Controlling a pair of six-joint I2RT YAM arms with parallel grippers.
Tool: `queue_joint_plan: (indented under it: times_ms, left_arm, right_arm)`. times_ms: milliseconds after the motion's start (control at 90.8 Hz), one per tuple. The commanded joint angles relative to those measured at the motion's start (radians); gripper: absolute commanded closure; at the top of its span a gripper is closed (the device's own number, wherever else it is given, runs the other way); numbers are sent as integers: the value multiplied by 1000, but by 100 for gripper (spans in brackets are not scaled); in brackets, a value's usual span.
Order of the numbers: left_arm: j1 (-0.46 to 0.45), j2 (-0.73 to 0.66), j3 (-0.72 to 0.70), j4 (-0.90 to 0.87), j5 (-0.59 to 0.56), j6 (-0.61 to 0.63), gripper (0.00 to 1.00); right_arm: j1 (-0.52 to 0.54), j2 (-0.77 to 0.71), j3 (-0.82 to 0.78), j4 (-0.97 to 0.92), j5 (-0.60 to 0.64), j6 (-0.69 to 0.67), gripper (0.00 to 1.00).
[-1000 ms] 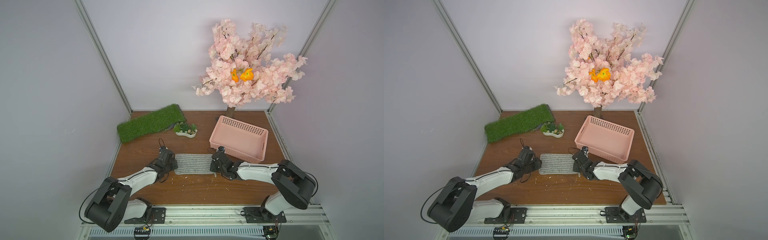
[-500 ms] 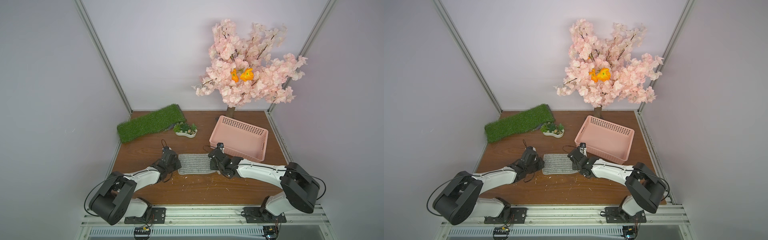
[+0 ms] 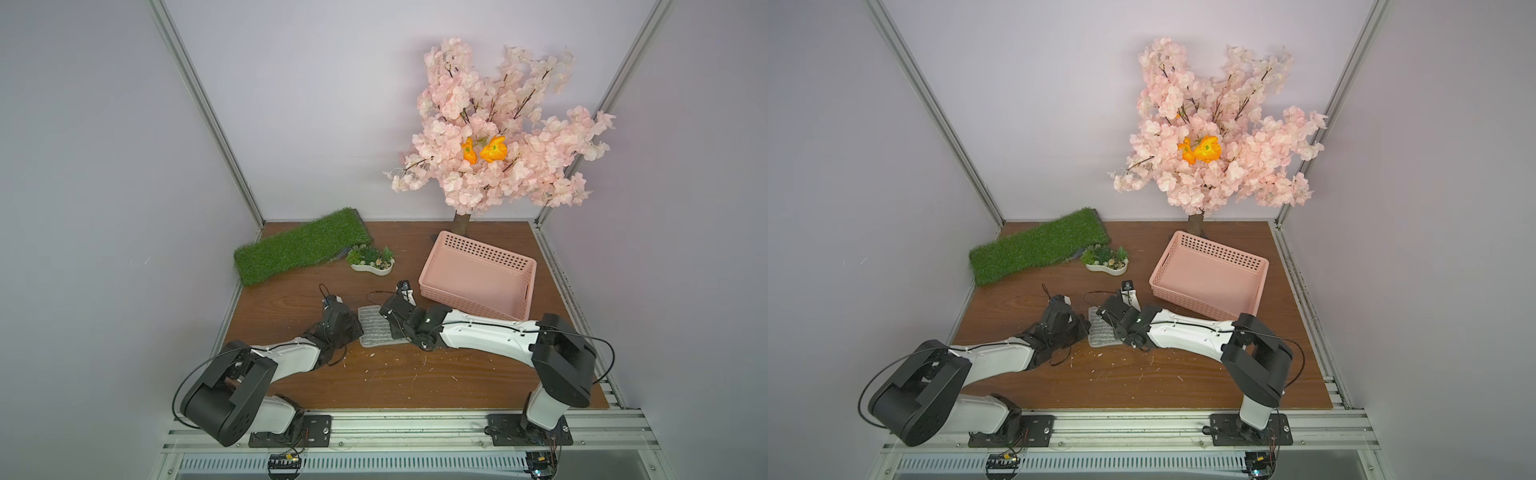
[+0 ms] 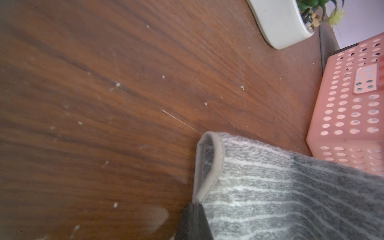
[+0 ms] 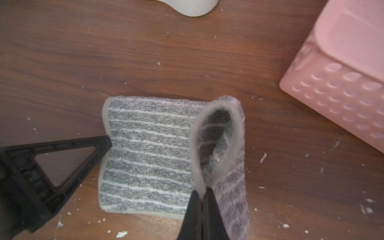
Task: Fold the square dishcloth
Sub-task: Fold the cleaning item at the center of the board.
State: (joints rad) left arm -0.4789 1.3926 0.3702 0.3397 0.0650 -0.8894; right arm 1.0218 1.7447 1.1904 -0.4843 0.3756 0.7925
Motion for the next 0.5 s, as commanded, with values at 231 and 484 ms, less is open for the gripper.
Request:
queue_joint_plan:
  times_ms: [231, 484]
  left_arm:
    - [-12, 50, -44, 93, 63, -39, 100]
    - [-14, 57, -48, 114, 73, -43, 100]
  right_arm:
    - [10, 100, 93, 98, -116, -30, 100]
    - [6, 166, 145, 109, -139, -33, 100]
